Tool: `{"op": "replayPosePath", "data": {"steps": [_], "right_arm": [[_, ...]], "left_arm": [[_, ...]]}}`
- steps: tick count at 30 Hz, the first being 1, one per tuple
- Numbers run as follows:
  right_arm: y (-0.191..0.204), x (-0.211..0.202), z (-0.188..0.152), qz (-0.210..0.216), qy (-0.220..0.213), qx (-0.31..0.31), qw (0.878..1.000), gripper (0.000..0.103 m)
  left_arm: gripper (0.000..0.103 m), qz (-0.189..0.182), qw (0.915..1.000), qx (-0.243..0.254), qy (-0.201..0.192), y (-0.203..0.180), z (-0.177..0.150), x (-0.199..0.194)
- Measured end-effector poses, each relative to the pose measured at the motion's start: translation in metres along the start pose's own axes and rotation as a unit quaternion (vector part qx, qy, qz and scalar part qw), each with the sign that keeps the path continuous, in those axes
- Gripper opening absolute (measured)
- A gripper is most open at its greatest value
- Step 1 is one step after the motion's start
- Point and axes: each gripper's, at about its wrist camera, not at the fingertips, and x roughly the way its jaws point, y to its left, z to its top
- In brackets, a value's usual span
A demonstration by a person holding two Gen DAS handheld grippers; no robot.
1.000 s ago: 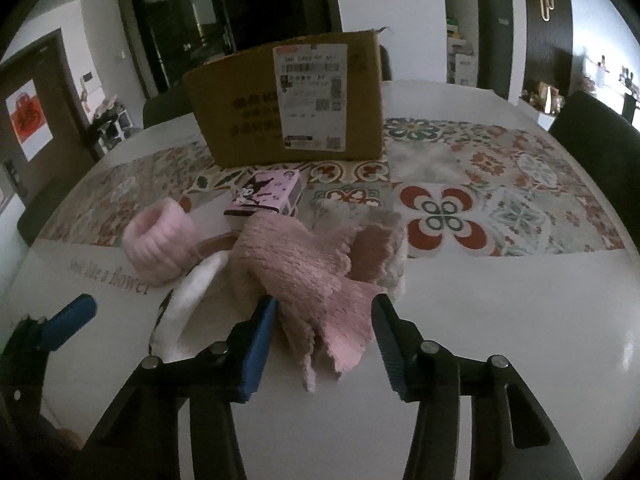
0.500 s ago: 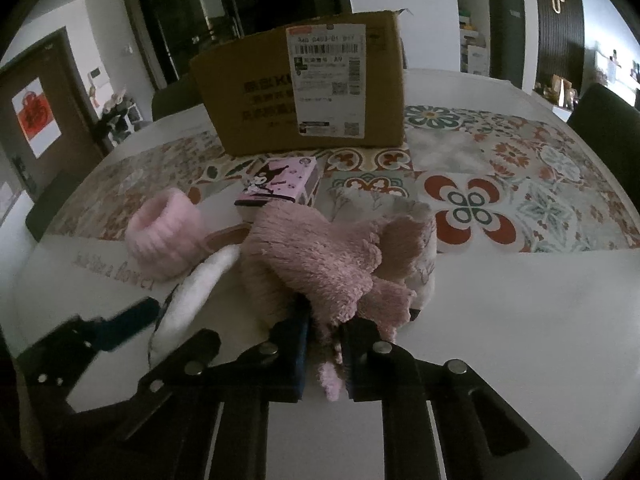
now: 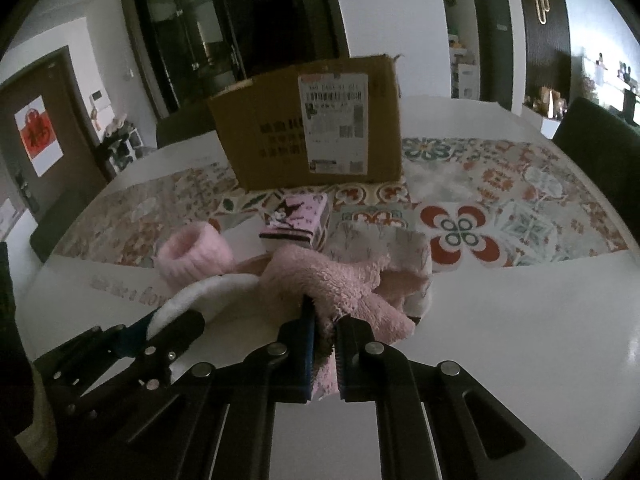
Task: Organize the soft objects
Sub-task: 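Lift the pink towel and patterned pouch and carry both over the cardboard box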
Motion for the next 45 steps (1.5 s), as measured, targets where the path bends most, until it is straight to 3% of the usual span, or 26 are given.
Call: {"op": "replayPosePath", "data": {"steps": [12, 21, 34, 45], "right_arm": [[0.015, -0.043, 0.024, -0.019, -0.064, 0.003, 0.998, 0.009], [0.026, -0.068, 0.057, -0.022, -0.113, -0.018, 0.993, 0.009], [0.034, -0.079, 0.133, -0.038, -0.178, -0.049, 0.982, 0.009], [0.045, -0.073, 0.189, -0.044, -0.197, -0.081, 0.976, 0.009]], "left_arm": [[0.019, 0.04, 0.9973, -0.004, -0.061, 0.014, 0.032, -0.038], [0.019, 0.042, 0.9934, 0.02, -0.105, 0.013, 0.071, -0.057], [0.019, 0.039, 0.9872, 0.049, -0.147, 0.011, 0.141, -0.052], [0.019, 0.044, 0.981, 0.087, -0.168, 0.013, 0.204, -0.049]]}}
